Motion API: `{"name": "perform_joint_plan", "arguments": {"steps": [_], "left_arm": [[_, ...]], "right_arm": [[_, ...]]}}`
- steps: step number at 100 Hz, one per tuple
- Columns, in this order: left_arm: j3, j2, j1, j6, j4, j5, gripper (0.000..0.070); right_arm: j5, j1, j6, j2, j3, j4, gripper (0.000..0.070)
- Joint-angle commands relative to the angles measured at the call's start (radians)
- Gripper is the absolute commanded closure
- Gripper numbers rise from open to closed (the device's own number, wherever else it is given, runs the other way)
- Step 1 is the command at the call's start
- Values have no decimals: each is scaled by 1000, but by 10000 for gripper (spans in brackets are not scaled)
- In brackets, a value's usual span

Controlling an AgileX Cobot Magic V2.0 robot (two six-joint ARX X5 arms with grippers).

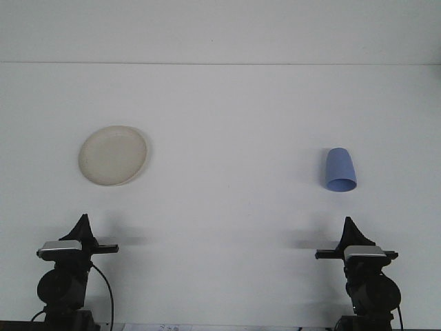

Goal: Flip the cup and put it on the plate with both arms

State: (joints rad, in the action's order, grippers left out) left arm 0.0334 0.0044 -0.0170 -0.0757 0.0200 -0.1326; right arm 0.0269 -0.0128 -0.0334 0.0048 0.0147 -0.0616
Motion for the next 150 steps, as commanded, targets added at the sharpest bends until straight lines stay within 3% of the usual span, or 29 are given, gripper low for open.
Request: {"name": "perform_joint_plan", "arguments": {"steps": [1,80,90,100,127,136,145,150], "left_arm": [[-19,-2,1,9,11,-2,687],[-19,-2,1,9,11,-2,687],[-19,-2,1,9,11,-2,687],[-19,-2,1,9,11,-2,687],[-19,-2,1,9,11,-2,687],[-19,-2,1,9,11,-2,687],[-19,-2,1,9,11,-2,687],[-19,-2,1,9,11,-2,687]], "right_arm": [[0,0,4,-3,-2,15,697],[2,0,-2,-3,-2,33,697],[3,0,-68,-3,-2,39,697],[3,0,-182,-3,-2,40,697],[-23,0,-364,1,69,93,699],[-84,0,-349,53,184,27,699],[-119,0,-254,151,327,-64,692],[-130,0,-198,216,405,-111,613]]}}
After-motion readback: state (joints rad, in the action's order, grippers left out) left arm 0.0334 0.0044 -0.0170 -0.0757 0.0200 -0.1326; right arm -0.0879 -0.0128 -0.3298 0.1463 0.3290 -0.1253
